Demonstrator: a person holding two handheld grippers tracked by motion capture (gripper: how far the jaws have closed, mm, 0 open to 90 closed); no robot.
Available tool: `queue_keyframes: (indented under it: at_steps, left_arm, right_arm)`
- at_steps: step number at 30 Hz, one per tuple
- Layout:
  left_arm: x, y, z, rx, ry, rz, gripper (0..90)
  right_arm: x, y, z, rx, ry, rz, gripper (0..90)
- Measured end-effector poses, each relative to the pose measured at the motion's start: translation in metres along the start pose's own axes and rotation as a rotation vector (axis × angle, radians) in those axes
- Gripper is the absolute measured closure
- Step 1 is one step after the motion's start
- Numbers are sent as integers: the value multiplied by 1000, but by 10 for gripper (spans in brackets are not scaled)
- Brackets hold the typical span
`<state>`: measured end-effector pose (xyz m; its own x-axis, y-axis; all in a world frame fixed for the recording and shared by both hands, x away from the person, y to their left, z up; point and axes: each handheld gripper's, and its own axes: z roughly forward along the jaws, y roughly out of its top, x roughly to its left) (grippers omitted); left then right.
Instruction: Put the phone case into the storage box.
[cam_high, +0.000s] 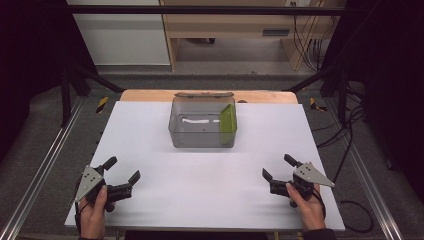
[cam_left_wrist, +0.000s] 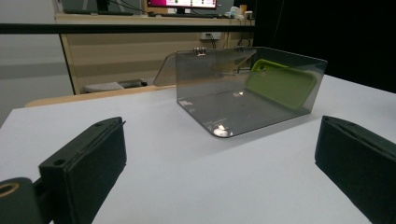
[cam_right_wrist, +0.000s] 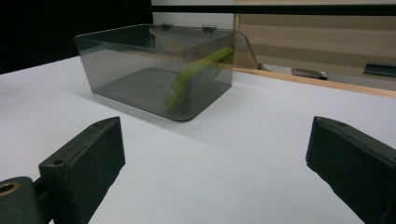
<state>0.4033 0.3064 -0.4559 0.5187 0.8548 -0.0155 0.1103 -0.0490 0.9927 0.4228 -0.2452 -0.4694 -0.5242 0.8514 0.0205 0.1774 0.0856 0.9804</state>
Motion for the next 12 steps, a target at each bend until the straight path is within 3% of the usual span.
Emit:
queue_keyframes:
  at_steps: [9,12]
  left_arm:
    - [-4,1,2,3,-14,5,19]
    - [-4,0,4,18,-10,2,19]
  right_arm:
    - [9,1,11,22,-6,-6,53]
    - [9,2,11,28,-30,-6,50]
